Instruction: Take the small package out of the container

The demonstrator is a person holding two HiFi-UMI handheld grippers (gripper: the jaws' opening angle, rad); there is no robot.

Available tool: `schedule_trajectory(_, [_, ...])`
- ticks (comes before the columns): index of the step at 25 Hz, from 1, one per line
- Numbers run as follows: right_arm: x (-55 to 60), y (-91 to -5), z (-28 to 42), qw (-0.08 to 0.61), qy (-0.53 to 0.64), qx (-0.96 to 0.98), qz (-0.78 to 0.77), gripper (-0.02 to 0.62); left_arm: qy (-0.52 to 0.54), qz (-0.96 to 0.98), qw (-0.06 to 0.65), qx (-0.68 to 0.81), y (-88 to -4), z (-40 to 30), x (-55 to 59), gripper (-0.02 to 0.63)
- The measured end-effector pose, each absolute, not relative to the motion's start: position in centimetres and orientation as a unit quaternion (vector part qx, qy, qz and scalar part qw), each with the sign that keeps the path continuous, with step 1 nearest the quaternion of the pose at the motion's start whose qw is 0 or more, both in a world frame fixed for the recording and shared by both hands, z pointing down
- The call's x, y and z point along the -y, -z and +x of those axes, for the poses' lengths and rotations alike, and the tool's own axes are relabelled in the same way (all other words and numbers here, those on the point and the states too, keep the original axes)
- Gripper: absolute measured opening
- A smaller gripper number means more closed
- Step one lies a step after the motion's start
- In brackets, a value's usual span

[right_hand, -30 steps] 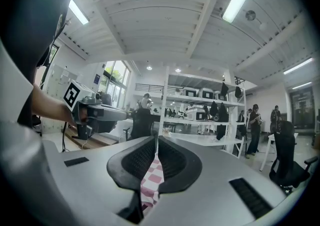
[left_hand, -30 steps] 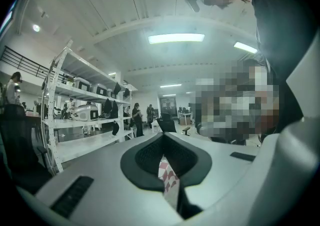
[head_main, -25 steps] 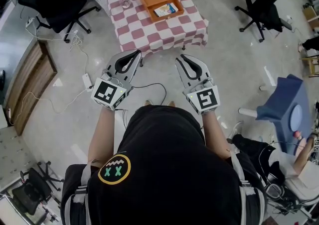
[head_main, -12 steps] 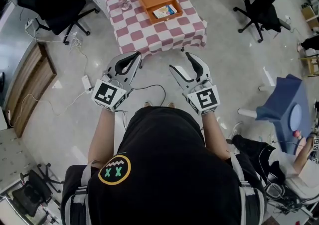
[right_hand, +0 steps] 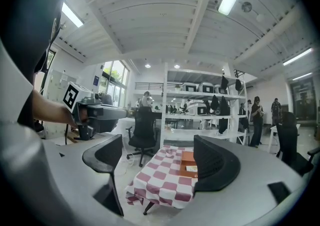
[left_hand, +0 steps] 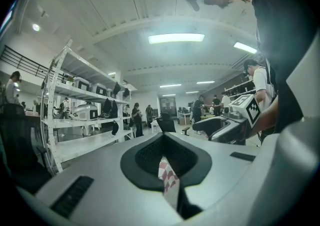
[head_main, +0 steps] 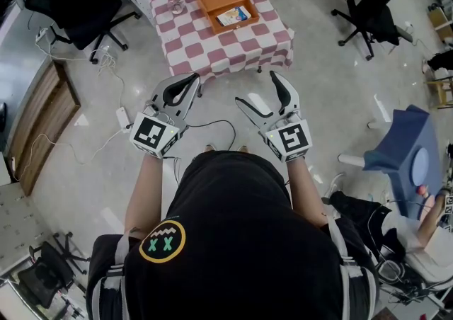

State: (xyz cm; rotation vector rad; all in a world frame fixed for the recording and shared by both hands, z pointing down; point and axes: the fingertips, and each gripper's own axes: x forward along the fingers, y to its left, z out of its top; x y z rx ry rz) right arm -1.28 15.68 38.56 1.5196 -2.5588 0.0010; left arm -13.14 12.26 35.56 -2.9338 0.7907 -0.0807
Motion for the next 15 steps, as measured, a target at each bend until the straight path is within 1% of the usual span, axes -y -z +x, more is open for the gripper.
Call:
schedule_trajectory(7, [-15.5,-39.3,-1.2,0.088,-0.007,0.856,0.509,0.533,0.027,-0.964,0.052,-0.26,-35.8,-13.0,-12.3,0.017])
schedule_trajectory(11, [-15.7,-39.6,-1.2,0.091,-0.012,0.857,0.506,0.595,0.029,-0.965,0.052,-0.257,-35.7,-12.7,-12.6,0.017])
schedule_trajectory(15, [-16.0,-39.9,-0.9,0.1,-0.013,0.859,0.503,0.595,0.03,-0.964,0.053,-0.258,-35.6,-12.2,-12.8,0.017])
